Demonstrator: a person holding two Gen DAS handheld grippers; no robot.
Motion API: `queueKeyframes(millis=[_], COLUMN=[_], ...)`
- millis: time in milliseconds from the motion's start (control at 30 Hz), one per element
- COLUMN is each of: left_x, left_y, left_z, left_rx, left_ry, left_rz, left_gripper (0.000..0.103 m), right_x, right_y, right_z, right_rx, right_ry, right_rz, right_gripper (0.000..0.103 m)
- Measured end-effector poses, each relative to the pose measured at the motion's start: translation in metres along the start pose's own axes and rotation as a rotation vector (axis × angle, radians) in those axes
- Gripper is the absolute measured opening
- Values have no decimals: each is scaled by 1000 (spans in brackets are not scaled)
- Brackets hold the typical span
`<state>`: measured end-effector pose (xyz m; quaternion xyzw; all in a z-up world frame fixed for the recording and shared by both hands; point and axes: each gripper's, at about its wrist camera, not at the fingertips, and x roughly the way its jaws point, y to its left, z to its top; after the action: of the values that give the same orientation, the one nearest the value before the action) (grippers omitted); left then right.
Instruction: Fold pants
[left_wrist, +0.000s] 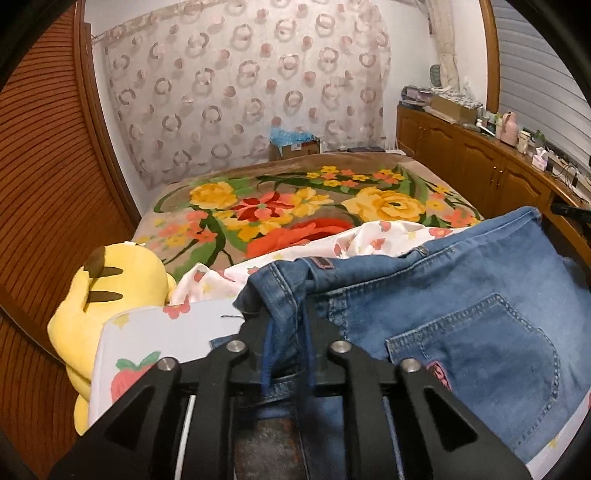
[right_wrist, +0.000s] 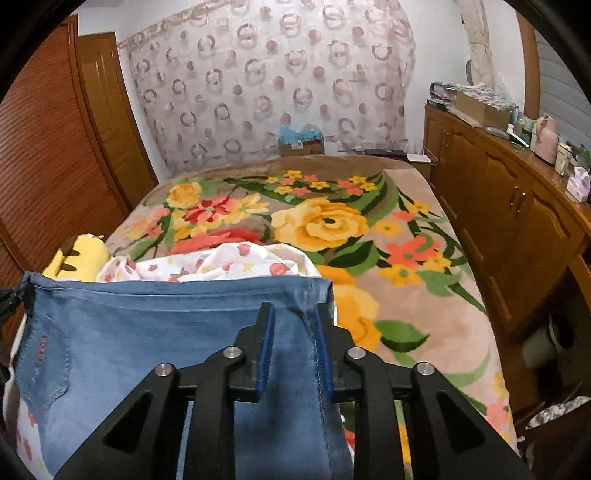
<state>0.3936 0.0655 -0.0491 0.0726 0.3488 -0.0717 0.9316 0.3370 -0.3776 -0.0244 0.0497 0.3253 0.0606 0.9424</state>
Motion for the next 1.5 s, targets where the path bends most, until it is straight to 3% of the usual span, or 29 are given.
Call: queueKeyframes(millis=[33, 100, 233, 300, 333, 433, 567, 967, 1233, 1500], left_x=[-5, -14, -39, -51, -56, -69, -87, -133, -135, -119], left_y=[-1, -3, -9, -14, -17, -28, -44, -68, -61, -22], left_z=[-1, -2, -5, -9, -11, -18, -34, -77, -100, -118], left_rx=[5, 9, 13, 15, 15, 34, 46, 16, 8, -11], left_ry=[-3, -7, -41, -55, -58, -59, -65, -76, -50, -6], left_rz=[1, 1, -42, -60, -78, -97, -113, -118, -97, -32], left_gripper=[24, 40, 61, 79, 81, 81, 81, 81, 81, 81], right_x=[-8, -25, -46, -54, -59, -72, -92, -122, -112, -93], right_y=[2, 8, 18, 25, 29, 39, 53, 88, 103, 108], right_z=[-1, -8, -25, -35, -40, -56, -78, -132, -147, -141], right_rx=[0, -7, -24, -33, -35, -47, -70, -115, -112, -105], right_ry=[-7, -29, -57, -70, -76, -86, -92, -79, -13, 39], right_rz=[4, 11, 30, 41, 48, 63, 78, 160, 195, 193], right_gripper=[24, 25, 25, 25, 26, 27, 36, 42, 42, 42])
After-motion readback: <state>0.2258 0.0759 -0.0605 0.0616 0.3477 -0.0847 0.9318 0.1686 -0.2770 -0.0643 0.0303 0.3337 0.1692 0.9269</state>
